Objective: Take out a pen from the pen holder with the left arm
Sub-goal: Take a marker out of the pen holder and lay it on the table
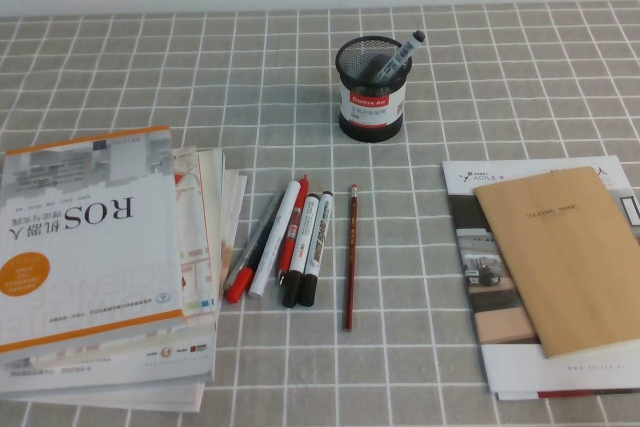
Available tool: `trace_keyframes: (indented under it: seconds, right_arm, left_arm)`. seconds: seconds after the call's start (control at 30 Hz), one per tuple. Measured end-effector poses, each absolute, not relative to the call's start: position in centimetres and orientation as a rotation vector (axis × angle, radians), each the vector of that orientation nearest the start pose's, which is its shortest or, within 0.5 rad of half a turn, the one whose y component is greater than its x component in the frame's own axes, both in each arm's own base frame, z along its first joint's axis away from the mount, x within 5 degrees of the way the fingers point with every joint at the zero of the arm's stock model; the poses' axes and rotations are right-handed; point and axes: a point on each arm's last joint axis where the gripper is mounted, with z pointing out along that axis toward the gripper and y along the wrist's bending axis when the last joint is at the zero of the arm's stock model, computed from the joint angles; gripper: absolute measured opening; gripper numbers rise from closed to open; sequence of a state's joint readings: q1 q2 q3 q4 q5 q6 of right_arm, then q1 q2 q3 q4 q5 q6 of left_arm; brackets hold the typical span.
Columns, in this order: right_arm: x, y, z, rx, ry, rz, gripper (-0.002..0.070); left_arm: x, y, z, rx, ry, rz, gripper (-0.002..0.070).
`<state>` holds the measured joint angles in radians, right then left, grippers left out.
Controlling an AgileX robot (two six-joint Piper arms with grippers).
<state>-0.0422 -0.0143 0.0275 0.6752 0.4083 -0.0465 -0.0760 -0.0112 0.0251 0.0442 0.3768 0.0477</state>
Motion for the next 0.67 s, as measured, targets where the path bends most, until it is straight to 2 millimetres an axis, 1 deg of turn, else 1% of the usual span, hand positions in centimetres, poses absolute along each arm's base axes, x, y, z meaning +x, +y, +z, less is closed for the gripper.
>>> trace_keyframes:
  seconds: [0.3,0.67]
  right_arm:
    - [5.18,2.05,17.6,0.401,1.814,0.61,-0.0013]
    - [5.18,2.05,17.6,0.401,1.814,0.61,-0.0013]
  left_arm:
    - [5.24,-0.25,17.15,0.143,1.868,0.023,-0.0001]
    - [5.22,-0.61,17.16,0.069,1.873,-0.085,-0.0001]
